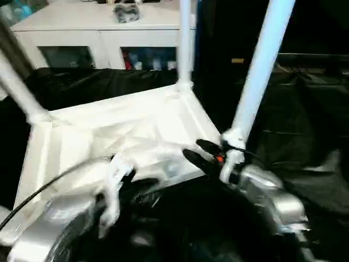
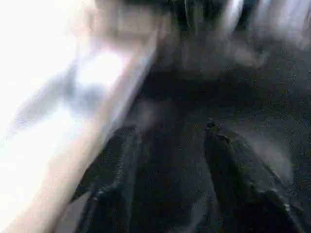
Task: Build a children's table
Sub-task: Rotate table base
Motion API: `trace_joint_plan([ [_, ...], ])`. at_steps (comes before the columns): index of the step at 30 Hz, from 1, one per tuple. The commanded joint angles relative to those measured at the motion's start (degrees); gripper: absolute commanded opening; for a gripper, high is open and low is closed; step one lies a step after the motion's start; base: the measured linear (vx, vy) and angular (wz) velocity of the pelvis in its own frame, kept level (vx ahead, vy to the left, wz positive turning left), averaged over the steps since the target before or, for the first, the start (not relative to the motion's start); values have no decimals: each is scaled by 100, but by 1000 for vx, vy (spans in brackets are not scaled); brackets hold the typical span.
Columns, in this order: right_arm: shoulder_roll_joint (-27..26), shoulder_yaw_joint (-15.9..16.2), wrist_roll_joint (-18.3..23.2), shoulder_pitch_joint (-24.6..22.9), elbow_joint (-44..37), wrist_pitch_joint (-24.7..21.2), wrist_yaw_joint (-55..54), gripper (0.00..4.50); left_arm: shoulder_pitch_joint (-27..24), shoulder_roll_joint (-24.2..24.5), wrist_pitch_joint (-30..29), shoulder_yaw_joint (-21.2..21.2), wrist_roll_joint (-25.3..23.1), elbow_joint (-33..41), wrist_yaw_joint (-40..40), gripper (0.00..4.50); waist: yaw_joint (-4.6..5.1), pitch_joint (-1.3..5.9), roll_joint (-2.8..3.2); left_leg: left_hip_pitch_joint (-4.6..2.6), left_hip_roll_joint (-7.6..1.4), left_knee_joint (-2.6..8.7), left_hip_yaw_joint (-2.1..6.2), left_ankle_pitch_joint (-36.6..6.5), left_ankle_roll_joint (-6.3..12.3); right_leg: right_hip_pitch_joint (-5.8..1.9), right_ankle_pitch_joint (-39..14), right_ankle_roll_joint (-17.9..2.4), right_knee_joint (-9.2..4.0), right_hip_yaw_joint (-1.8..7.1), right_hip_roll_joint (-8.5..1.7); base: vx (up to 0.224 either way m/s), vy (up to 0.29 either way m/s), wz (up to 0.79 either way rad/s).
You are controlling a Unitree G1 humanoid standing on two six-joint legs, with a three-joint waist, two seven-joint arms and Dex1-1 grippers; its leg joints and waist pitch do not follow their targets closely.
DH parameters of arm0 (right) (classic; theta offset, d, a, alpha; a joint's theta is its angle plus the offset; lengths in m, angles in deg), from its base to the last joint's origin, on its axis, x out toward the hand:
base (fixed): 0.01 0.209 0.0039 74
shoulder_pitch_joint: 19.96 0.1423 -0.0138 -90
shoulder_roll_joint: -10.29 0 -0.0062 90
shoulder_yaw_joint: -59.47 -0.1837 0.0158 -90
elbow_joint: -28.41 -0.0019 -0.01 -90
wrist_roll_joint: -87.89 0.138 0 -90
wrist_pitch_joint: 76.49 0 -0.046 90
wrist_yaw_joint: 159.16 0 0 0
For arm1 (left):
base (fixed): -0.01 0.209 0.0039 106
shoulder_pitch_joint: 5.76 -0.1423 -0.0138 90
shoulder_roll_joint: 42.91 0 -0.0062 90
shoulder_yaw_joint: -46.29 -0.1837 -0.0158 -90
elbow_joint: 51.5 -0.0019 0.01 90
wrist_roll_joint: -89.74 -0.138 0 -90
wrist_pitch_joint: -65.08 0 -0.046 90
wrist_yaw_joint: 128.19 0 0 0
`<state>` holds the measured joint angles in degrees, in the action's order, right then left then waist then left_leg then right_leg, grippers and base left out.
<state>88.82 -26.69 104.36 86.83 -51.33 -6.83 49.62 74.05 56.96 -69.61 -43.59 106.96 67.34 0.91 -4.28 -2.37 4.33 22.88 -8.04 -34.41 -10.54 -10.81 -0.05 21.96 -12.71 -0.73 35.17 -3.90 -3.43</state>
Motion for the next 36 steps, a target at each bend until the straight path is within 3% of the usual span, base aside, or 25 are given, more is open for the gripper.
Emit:
trace_joint_plan([
  [1, -47, -212, -83, 129, 218, 88, -397, 321, -145, 141, 164, 73, -267, -111, 111, 280, 3, 256, 3, -209, -561, 530, 282, -1579, -46, -84, -1352, -951, -470, 364, -544, 0, 0, 0],
  [2, -55, -230, -86, 144, 249, 100, -432, 321, -173, 160, 209, 58, -308, -161, 122, 293, -8, 252, 4, -263, -555, 533, 257, -1740, -150, -41, -1390, -927, -481, 383, -522, 0, 0, 0],
  [3, -143, -466, -80, 312, 546, 196, -814, 321, -399, 216, 547, 7, -563, -579, 269, 302, -24, 248, -62, -257, -553, 535, 257, -1739, -147, -46, -1383, -909, -500, 390, -528, 0, 0, 0],
  [4, -143, -466, -80, 312, 546, 196, -814, 321, -399, 216, 547, 7, -563, -579, 269, 306, -11, 230, -50, -208, -538, 552, 261, -1734, -168, -78, -1422, -881, -483, 413, -560, 0, 0, 0],
  [5, -210, -756, -9, 490, 834, 291, -1151, 321, -532, 189, 789, 3, -686, -888, 447, 313, -29, 246, -27, -208, -540, 550, 273, -1719, -185, -88, -1466, -846, -480, 406, -574, 0, 0, 0],
  [6, -224, -857, 28, 550, 925, 322, -1242, 321, -557, 184, 859, -4, -716, -965, 511, 324, -61, 259, -9, -256, -574, 571, 282, -1832, -284, -62, -1500, -771, -490, 408, -570, 0, 0, 0],
  [7, -224, -857, 28, 550, 925, 322, -1242, 321, -557, 184, 859, -4, -716, -965, 511, 337, -61, 259, -9, -256, -574, 571, 282, -1832, -284, -62, -1500, -771, -490, 408, -570, 0, 0, 0],
  [8, -191, -1027, 46, 678, 1146, 437, -1410, 321, -587, 158, 936, 22, -734, -1033, 631, 346, -57, 245, -28, -297, -572, 576, 260, -1988, -377, -15, -1422, -793, -496, 410, -537, 0, 0, 0],
  [10, -137, -1222, 27, 832, 1444, 602, -1653, 321, -604, 174, 1047, 43, -764, -1128, 731, 351, -42, 216, -45, -285, -551, 592, 265, -2332, -482, -29, -1725, -781, -504, 420, -575, 0, 0, 0],
  [13, -69, -1358, 18, 948, 1667, 716, -1799, 321, -563, 180, 1212, 58, -822, -1291, 772, 392, -49, 211, -60, -300, -540, 583, 264, -2376, -489, -28, -1913, -732, -533, 441, -589, 0, 0, 0],
  [20, 299, -1740, -4, 1302, 2382, 1118, -2035, 321, -249, 0, 1799, 202, -814, -1866, 1059, 445, -56, 222, -72, -307, -532, 548, 242, -2247, -416, -34, -1963, -776, -545, 437, -593, 0, 0, 0],
  [22, 429, -1839, -30, 1396, 2604, 1234, -2149, 321, -203, -29, 1926, 224, -778, -1978, 1094, 445, -57, 233, -75, -288, -542, 548, 246, -2199, -407, -55, -1868, -803, -529, 425, -589, 0, 0, 0],
  [27, 848, -2085, -100, 1582, 3171, 1456, -2359, 321, -58, -88, 2395, 256, -790, -2417, 1138, 445, -105, 255, -92, -336, -530, 503, 192, -2048, -343, -37, -1608, -903, -524, 426, -578, 0, 0, 0],
  [28, 899, -2104, -104, 1613, 3259, 1495, -2362, 321, -42, -91, 2468, 262, -782, -2485, 1141, 445, -109, 260, -123, -303, -536, 512, 193, -1952, -299, -74, -1528, -904, -505, 422, -578, 0, 0, 0],
  [31, 1086, -2130, -96, 1668, 3461, 1532, -2256, 321, -141, -17, 2644, 324, -575, -2605, 882, 445, -107, 282, -143, -233, -533, 502, 197, -1542, -115, -141, -1226, -945, -458, 398, -582, 0, 0, 0],
  [36, 1172, -2002, -167, 1621, 3551, 1576, -2032, 321, -376, 124, 2663, 459, -170, -2579, 382, 445, -85, 304, -163, -193, -524, 457, 178, -1186, 128, -162, -838, -1108, -407, 386, -584, 0, 0, 0],
])
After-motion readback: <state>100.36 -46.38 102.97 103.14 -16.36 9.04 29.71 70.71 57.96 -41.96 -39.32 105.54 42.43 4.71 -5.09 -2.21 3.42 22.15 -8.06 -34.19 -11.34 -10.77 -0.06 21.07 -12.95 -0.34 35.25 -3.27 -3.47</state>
